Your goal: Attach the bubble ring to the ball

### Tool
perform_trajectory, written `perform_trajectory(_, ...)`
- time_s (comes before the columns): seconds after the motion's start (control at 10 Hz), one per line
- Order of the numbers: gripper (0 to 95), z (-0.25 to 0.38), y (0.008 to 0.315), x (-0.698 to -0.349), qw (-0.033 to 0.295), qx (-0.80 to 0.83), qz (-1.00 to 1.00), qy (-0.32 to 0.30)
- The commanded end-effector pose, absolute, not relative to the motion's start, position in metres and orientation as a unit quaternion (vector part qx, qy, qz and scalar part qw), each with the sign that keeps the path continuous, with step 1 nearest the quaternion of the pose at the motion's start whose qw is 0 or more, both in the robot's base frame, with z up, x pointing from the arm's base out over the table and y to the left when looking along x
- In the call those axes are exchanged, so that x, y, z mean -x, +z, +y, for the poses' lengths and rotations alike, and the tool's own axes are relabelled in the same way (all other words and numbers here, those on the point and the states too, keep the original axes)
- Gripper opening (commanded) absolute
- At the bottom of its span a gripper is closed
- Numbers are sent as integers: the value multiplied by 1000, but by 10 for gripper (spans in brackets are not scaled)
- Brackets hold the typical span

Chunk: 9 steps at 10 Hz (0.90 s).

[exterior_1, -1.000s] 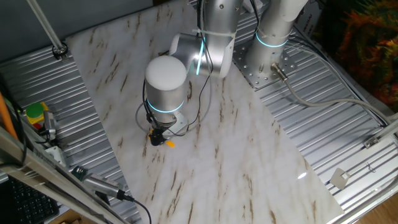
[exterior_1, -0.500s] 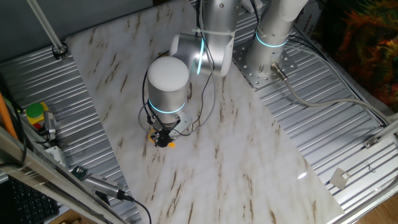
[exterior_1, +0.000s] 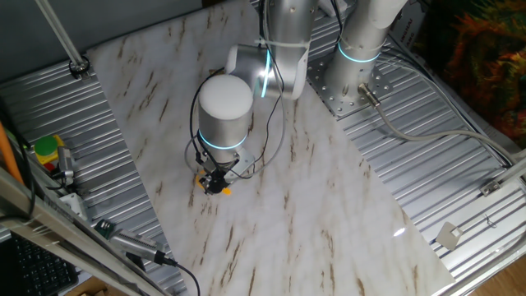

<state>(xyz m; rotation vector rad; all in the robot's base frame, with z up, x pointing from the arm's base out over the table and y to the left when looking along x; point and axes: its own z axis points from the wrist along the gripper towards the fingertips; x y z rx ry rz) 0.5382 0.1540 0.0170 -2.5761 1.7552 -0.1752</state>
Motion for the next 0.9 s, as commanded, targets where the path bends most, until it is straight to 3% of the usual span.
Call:
perform_trajectory(0.1, 380, 153, 17, -538, 10, 825, 562, -58)
perform_trajectory(0.9, 380, 154, 10, -537, 16, 825, 562, -62)
